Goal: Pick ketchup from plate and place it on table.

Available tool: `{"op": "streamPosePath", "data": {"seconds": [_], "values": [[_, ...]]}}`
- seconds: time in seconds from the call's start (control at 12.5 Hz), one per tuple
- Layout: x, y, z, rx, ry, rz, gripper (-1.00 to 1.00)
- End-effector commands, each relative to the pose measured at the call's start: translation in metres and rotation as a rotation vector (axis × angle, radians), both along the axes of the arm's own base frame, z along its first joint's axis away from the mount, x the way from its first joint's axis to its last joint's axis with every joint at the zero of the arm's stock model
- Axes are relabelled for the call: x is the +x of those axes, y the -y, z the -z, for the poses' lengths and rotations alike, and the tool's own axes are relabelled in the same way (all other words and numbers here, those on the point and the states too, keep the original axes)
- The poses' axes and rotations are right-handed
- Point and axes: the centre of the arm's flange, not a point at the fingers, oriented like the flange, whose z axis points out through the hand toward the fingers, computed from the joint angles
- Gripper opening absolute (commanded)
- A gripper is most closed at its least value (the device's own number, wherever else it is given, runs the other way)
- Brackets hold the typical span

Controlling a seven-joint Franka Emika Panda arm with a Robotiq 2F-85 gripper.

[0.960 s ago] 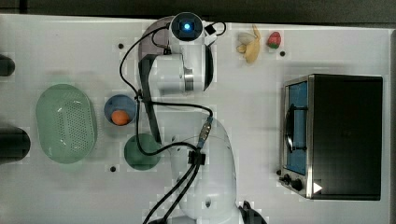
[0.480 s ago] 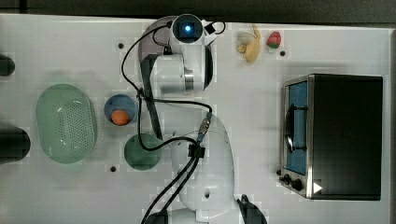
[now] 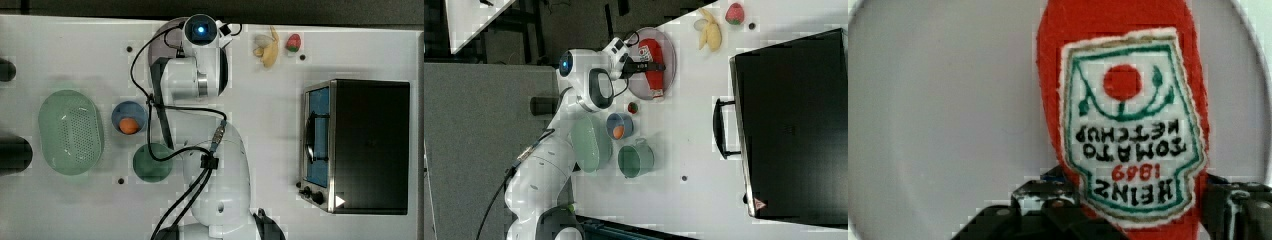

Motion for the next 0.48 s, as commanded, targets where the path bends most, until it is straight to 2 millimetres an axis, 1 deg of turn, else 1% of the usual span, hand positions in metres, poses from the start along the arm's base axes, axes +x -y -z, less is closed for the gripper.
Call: {"op": "streamPosePath", "data": {"seconds": [0.08, 0.16, 0.32, 0.48], "values": [[0.018, 0.006, -0.067, -0.006, 0.085, -0.024, 0.27], [0.019, 0.009, -0.091, -0.01, 0.088, -0.018, 0.27], [0.014, 0.018, -0.144, -0.016, 0.06, -0.002, 0.27], [0.0, 0.033, -0.198, -0.002, 0.012, 0.035, 0.27]]}}
